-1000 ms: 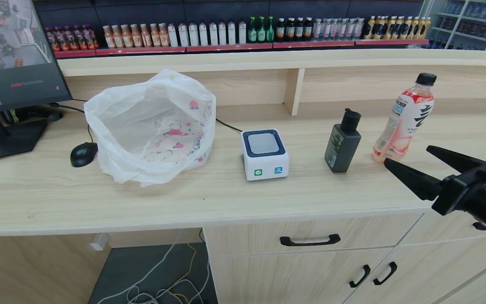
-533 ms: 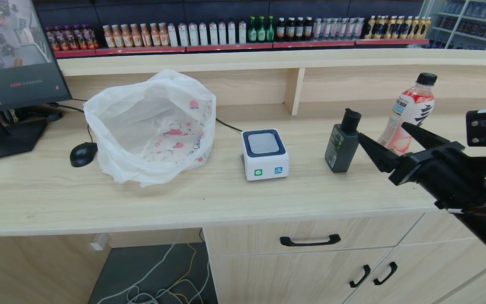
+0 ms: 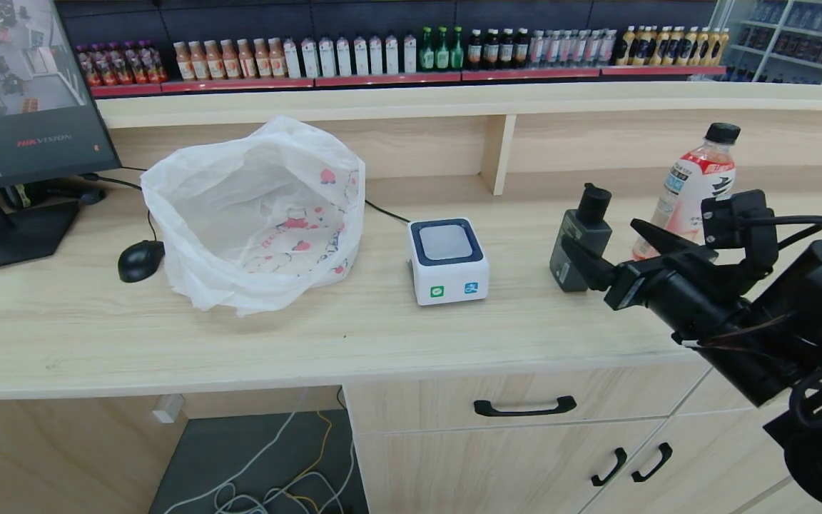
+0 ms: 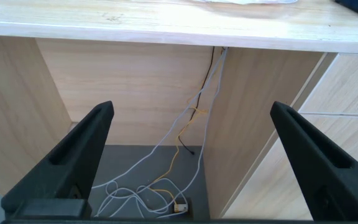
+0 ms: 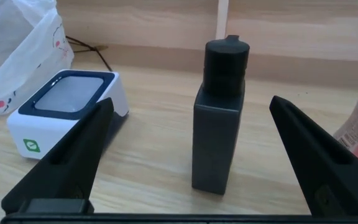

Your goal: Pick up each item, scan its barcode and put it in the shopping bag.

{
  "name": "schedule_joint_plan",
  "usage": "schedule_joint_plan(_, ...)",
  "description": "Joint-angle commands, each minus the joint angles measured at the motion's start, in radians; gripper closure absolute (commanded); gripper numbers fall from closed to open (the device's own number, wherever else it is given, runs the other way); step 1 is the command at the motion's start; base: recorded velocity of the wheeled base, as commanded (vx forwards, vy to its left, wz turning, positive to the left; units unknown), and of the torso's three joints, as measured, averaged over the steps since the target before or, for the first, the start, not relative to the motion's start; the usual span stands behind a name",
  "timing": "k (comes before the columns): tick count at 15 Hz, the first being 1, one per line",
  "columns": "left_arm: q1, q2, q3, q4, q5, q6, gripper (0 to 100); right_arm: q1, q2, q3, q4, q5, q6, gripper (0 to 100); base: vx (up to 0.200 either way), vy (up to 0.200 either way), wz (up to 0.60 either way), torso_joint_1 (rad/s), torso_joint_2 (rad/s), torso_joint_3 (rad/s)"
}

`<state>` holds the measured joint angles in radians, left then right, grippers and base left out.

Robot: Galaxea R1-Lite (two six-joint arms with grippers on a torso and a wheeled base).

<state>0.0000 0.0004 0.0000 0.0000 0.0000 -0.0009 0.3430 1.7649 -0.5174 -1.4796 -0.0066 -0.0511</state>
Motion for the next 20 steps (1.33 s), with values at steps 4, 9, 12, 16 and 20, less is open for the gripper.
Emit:
schedule_joint_plan(4,0.000,0.000,0.000,0.000,0.000,-0.001,0,0.001,0.090,-0.110,0.001,-0.056,0.005,0,0.000,0.000,0.00,0.000,0.00,0.000)
schedule_joint_plan(9,0.000,0.000,0.000,0.000,0.000,-0.001,0,-0.001,0.125,-0.141,0.001,-0.076,0.007,0,0.000,0.000,0.00,0.000,0.00,0.000)
schedule_joint_plan(12,0.000,0.000,0.000,0.000,0.000,-0.001,0,-0.001,0.148,-0.159,0.002,-0.079,0.043,0,0.000,0.000,0.00,0.000,0.00,0.000)
schedule_joint_plan(16,0.000,0.000,0.000,0.000,0.000,-0.001,0,-0.001,0.199,-0.225,0.005,-0.081,0.043,0,0.000,0.000,0.00,0.000,0.00,0.000)
schedule_joint_plan(20,0.000,0.000,0.000,0.000,0.000,-0.001,0,-0.002,0.228,-0.237,0.004,-0.081,0.045,0,0.000,0.000,0.00,0.000,0.00,0.000)
